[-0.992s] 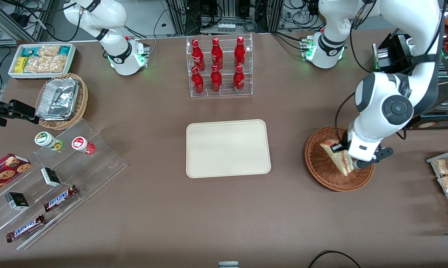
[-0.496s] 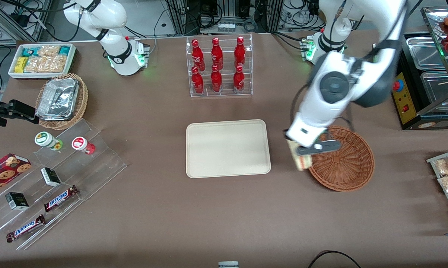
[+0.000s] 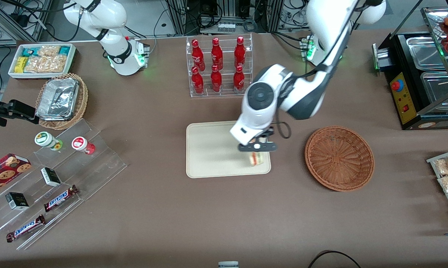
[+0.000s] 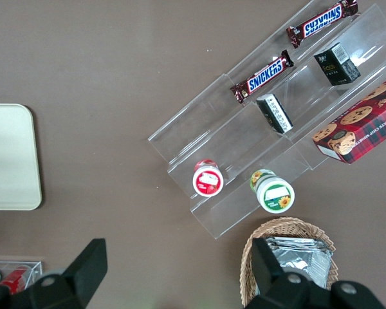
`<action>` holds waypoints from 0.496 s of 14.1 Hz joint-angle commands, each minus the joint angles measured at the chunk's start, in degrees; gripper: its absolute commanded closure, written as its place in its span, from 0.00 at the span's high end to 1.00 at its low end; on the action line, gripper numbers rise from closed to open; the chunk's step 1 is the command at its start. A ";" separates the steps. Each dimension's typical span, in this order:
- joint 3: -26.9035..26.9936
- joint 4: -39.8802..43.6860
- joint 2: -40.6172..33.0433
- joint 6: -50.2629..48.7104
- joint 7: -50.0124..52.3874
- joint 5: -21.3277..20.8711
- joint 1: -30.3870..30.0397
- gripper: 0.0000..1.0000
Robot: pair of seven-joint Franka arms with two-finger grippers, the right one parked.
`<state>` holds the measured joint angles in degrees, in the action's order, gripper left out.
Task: Place sandwich from basket to tray
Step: 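Lift the sandwich and carry it over the cream tray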
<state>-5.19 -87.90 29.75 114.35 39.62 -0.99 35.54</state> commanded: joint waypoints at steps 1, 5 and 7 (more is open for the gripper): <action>0.79 2.82 3.82 3.06 2.30 0.38 3.73 0.00; 0.88 2.56 7.69 8.25 6.52 -0.33 7.95 0.00; 0.88 2.56 8.74 9.30 6.61 -0.24 8.31 0.00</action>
<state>-5.18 -87.10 37.11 123.12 44.96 -1.01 42.81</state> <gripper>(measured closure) 0.841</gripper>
